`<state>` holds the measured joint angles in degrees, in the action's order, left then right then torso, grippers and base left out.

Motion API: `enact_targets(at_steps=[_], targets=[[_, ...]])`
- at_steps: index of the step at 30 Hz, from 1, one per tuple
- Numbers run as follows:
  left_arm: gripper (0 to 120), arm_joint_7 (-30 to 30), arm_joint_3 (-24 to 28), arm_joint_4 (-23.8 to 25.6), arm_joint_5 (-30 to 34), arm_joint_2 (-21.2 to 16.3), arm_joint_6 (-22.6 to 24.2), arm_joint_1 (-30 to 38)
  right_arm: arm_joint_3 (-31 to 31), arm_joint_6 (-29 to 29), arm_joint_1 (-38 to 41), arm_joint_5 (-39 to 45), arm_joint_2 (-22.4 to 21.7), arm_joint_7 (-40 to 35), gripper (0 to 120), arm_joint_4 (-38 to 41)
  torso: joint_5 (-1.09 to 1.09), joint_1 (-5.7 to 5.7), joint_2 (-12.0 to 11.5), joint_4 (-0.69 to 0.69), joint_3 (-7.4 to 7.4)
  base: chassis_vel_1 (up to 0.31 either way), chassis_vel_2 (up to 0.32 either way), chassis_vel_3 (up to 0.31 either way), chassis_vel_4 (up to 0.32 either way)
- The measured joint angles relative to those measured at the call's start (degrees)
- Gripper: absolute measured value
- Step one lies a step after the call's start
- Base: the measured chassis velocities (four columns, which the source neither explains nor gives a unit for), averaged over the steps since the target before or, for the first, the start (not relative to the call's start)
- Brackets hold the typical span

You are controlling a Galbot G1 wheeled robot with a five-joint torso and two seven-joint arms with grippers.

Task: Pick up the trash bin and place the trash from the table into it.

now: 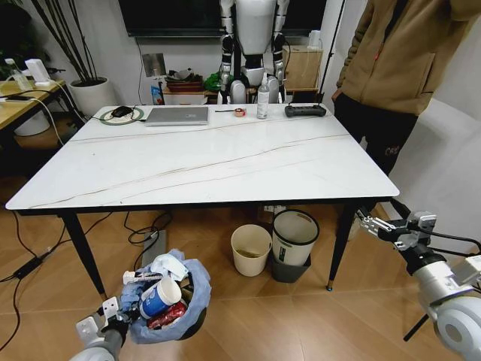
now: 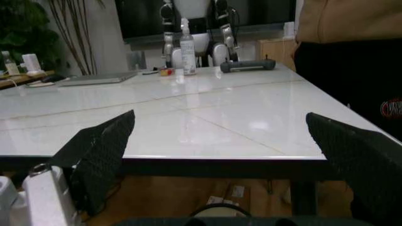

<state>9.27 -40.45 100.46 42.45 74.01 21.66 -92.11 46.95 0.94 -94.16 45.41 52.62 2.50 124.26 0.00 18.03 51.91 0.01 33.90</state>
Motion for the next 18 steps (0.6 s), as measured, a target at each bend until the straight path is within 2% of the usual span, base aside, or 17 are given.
enact_targets(at_steps=[6, 18], targets=[[0, -0.5, 0.0, -2.7, -0.6, 0.1, -0.2, 1.0, 0.0, 0.0, 0.0, 0.0, 0.0, 0.0, 100, 0.0, 0.0, -0.82, -1.9, 0.0, -1.11, 0.0, 0.0, 0.0, 0.0], [0, -0.9, -0.2, -4.5, -0.7, -0.1, -0.3, 1.4, 0.0, 0.0, 0.0, 0.0, 0.0, 0.0, 100, 0.0, 0.0, -2.07, -4.8, 0.0, -2.76, 0.0, 0.0, 0.0, 0.0]])
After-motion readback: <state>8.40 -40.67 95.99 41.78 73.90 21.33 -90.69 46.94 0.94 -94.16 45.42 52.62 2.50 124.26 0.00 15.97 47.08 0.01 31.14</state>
